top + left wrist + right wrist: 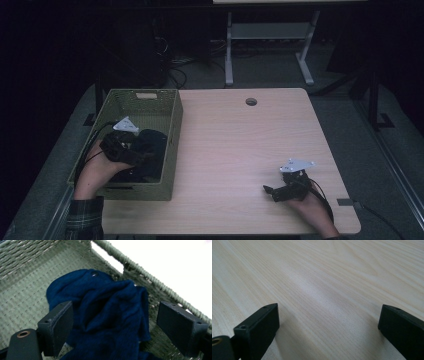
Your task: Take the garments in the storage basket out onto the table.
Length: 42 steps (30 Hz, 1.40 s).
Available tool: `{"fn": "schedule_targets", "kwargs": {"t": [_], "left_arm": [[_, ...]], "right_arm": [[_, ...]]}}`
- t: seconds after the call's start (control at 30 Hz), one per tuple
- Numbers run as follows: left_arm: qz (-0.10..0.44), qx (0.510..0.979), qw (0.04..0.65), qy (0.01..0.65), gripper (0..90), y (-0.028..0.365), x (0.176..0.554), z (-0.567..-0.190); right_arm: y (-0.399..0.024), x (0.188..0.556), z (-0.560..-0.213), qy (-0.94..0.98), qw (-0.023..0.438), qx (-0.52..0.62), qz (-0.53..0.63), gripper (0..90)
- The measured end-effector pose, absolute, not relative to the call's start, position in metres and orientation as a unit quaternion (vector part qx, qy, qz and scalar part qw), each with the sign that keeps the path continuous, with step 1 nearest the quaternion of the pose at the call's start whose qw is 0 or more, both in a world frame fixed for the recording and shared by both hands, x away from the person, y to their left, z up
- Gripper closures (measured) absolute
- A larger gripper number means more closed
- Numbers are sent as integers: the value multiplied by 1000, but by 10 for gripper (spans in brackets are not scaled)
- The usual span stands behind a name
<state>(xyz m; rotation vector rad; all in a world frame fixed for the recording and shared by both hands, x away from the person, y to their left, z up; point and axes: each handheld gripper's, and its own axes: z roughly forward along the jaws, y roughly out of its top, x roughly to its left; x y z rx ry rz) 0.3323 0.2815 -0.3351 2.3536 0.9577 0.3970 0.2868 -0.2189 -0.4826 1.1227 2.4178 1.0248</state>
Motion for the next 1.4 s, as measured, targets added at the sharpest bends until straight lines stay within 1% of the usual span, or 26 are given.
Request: {"fn": "schedule_targets", "kwargs": {"t": [0.17,0.4,0.63,0.77,0.93,0.97,1.0,1.1,1.13,1.2,1.3,1.33,1.37,1.4], "left_arm": [[147,876,276,366,140,290,330,-337],[127,881,259,375,139,296,332,-348],[107,892,231,374,140,295,337,-361],[104,895,224,372,142,294,339,-365],[96,901,200,372,150,290,343,-372],[95,904,197,368,163,290,345,-374],[88,904,195,370,208,289,345,-375],[80,905,193,371,268,290,346,-377],[78,905,191,372,268,290,346,-377],[67,906,189,373,325,291,347,-378],[51,909,189,369,473,292,349,-379],[48,908,188,370,473,292,350,-378],[43,908,189,371,582,294,351,-378],[39,908,188,373,582,295,352,-378]], "right_arm": [[-219,287,-483,838,143,389,355,32],[-219,287,-483,838,143,389,355,32],[-219,287,-483,838,143,389,355,32],[-219,287,-483,838,143,389,355,32],[-219,287,-483,838,143,389,355,32],[-219,287,-483,838,142,389,355,32],[-219,287,-483,838,142,389,355,32],[-219,287,-483,838,143,389,355,32],[-219,287,-483,838,143,389,355,32],[-219,287,-483,838,143,389,355,32],[-219,287,-483,838,143,388,355,32],[-219,287,-483,838,143,388,355,32],[-219,287,-483,838,143,389,355,32],[-219,287,-483,838,143,389,355,32]]}}
